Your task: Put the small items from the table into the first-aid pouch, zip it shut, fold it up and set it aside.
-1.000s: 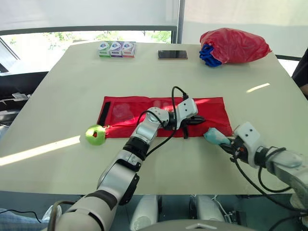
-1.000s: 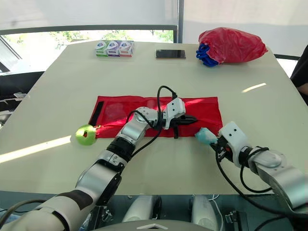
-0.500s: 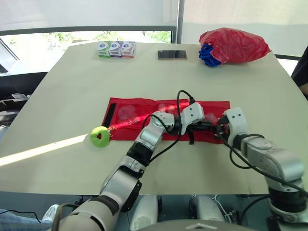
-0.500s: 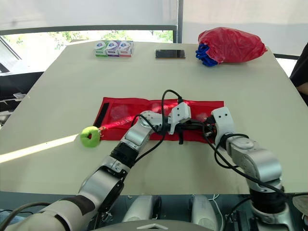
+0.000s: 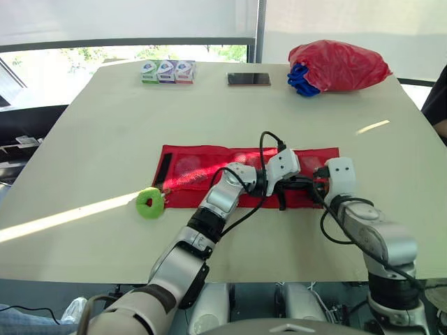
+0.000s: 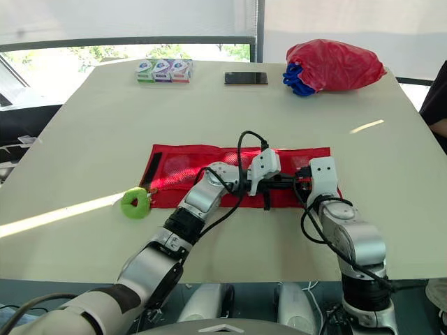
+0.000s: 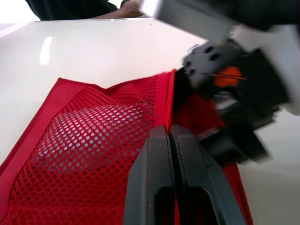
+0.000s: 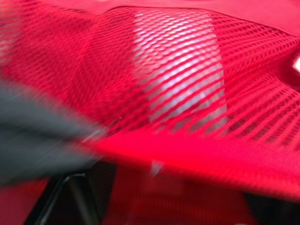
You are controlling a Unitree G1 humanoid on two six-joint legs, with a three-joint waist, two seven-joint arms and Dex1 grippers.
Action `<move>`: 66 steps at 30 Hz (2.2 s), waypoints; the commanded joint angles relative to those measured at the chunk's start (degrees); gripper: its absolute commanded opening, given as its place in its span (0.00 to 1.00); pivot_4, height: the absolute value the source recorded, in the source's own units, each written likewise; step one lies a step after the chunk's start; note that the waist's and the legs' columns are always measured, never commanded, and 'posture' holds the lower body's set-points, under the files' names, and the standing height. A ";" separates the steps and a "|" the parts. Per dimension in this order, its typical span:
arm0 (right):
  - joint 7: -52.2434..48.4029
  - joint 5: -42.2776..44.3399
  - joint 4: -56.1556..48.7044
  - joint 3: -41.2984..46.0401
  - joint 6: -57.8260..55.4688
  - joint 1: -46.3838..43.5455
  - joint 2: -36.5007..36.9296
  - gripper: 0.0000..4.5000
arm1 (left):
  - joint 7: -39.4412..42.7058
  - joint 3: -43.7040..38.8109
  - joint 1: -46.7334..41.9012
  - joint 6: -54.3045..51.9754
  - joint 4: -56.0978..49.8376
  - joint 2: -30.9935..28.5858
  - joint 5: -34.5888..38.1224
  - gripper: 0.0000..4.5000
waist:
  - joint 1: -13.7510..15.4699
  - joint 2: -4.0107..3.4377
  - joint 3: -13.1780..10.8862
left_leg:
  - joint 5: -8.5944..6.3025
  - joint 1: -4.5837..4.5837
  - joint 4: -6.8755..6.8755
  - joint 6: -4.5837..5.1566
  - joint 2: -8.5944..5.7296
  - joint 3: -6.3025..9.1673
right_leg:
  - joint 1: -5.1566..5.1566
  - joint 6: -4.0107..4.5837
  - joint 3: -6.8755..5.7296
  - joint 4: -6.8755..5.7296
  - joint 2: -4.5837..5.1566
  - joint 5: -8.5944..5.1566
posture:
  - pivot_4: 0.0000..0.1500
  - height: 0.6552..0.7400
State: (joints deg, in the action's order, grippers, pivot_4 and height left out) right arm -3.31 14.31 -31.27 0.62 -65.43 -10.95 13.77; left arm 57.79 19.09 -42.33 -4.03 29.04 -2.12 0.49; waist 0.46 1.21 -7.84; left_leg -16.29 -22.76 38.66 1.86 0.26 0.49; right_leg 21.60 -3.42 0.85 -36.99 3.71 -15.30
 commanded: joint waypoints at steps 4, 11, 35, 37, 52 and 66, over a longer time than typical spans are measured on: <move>-7.14 4.63 -10.07 -1.12 -2.13 3.55 4.92 0.75 | -1.88 -0.13 -2.20 0.85 2.75 2.18 0.17 0.00 | -0.02 0.00 0.00 | -0.01 0.01 -0.01 0.01 0.00 0.01 | -0.01 0.00 -0.01 0.02 0.00 0.00 | 1.00 1.00; -16.08 10.89 -20.51 4.89 3.58 11.91 10.25 0.75 | -1.93 -0.10 -1.97 1.37 3.24 2.26 0.17 0.00 | 0.19 0.01 0.00 | -0.01 0.00 -0.01 0.02 0.00 0.05 | -0.04 0.00 -0.03 0.05 0.00 0.00 | 1.00 1.00; -23.05 12.53 1.93 18.74 21.39 19.83 12.12 1.00 | 24.30 -7.12 3.29 -10.38 -20.96 -22.10 17.98 0.99 | -1.06 -0.20 0.09 | 0.00 0.18 -0.15 0.01 0.15 -0.04 | -0.07 0.01 0.08 0.04 -0.08 -0.01 | 1.00 1.00; -23.76 12.69 3.32 17.56 21.51 18.93 12.27 1.00 | 27.61 -8.67 4.20 -13.41 -23.61 -26.41 20.99 0.99 | -0.95 -0.20 0.09 | -0.01 0.16 -0.15 0.01 0.13 -0.02 | -0.08 0.01 0.07 0.08 -0.03 -0.01 | 1.00 1.00; -24.92 11.66 7.00 14.13 23.35 16.20 14.32 0.00 | 27.68 -16.92 9.66 -21.75 -35.01 -40.23 29.84 1.00 | -1.20 -0.21 0.06 | -0.01 0.13 -0.17 0.01 0.15 0.01 | -0.06 0.01 0.10 0.09 -0.06 -0.01 | 1.00 1.00; -24.86 6.27 17.05 32.37 23.33 27.11 29.54 0.00 | 25.58 -19.33 13.74 -22.93 -41.68 -43.42 33.36 1.00 | 0.31 -0.20 0.05 | -0.01 0.12 -0.16 0.02 0.10 -0.05 | -0.09 0.00 0.17 0.15 -0.05 -0.01 | 1.00 1.00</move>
State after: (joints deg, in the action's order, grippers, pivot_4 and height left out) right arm -29.83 23.12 -16.27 29.76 -43.29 16.04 41.91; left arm 83.72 1.59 -28.50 -27.12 -10.32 -44.83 32.25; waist 0.77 1.01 -7.79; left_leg -16.31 -22.64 38.50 1.88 0.37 0.42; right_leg 21.50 -3.41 1.04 -36.84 3.67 -15.31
